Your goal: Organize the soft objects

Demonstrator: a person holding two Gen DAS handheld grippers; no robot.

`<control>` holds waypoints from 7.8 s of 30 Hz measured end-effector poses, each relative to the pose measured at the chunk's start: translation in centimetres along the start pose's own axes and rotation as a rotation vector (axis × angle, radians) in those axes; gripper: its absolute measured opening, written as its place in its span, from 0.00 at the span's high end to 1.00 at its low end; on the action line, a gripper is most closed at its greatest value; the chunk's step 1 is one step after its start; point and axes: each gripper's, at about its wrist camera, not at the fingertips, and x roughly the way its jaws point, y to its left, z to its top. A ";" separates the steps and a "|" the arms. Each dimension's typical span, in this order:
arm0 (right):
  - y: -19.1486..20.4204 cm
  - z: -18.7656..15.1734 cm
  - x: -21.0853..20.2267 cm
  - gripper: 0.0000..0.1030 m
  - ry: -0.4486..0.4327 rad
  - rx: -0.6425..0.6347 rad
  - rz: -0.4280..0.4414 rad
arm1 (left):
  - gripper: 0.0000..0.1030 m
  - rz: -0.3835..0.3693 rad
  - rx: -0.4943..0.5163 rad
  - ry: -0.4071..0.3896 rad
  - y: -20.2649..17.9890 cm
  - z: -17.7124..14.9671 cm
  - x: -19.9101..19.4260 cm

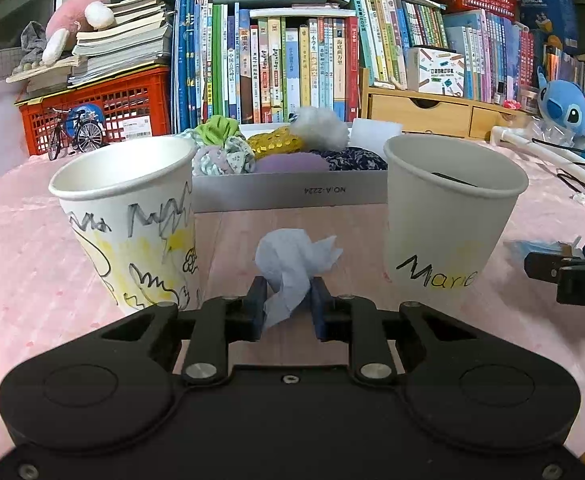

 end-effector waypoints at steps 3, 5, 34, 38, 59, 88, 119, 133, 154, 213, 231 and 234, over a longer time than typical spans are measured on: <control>0.2 0.1 0.1 0.09 0.007 -0.007 -0.002 | 0.80 -0.003 0.000 -0.004 0.0 0.1 -0.2; 0.2 0.1 0.1 0.09 0.008 -0.008 -0.001 | 0.80 -0.001 0.009 -0.015 -0.1 0.2 -0.5; -1.3 3.2 -2.9 0.55 -0.041 0.063 -0.015 | 0.80 -0.089 0.012 -0.116 1.0 6.7 -6.6; -1.4 5.1 -3.5 0.54 -0.082 0.073 0.001 | 0.80 -0.127 0.027 -0.134 1.6 9.6 -7.5; 3.5 15.9 -1.2 0.55 -0.113 0.015 0.182 | 0.80 -0.093 0.026 -0.045 7.1 20.2 -0.4; 11.1 23.1 14.4 0.54 0.227 0.021 0.136 | 0.80 -0.129 -0.005 0.275 10.1 26.1 17.1; 13.2 22.3 22.9 0.54 0.339 0.033 0.171 | 0.79 -0.104 -0.106 0.474 11.4 24.3 28.0; 13.6 21.6 23.1 0.52 0.377 0.040 0.223 | 0.77 -0.098 -0.088 0.473 11.4 23.8 28.3; 12.8 22.9 18.0 0.31 0.323 0.020 0.248 | 0.41 -0.076 0.014 0.396 9.0 24.4 21.9; 9.4 9.8 -7.5 0.01 -0.279 -0.151 0.225 | 0.13 -0.069 -0.059 -0.078 10.6 10.4 -6.5; 10.2 2.8 -9.1 0.00 -0.321 -0.153 0.200 | 0.08 -0.059 -0.101 -0.085 12.3 3.8 -9.4; 10.2 1.7 -9.1 0.00 -0.325 -0.171 0.188 | 0.08 -0.053 -0.116 -0.079 12.6 2.7 -9.4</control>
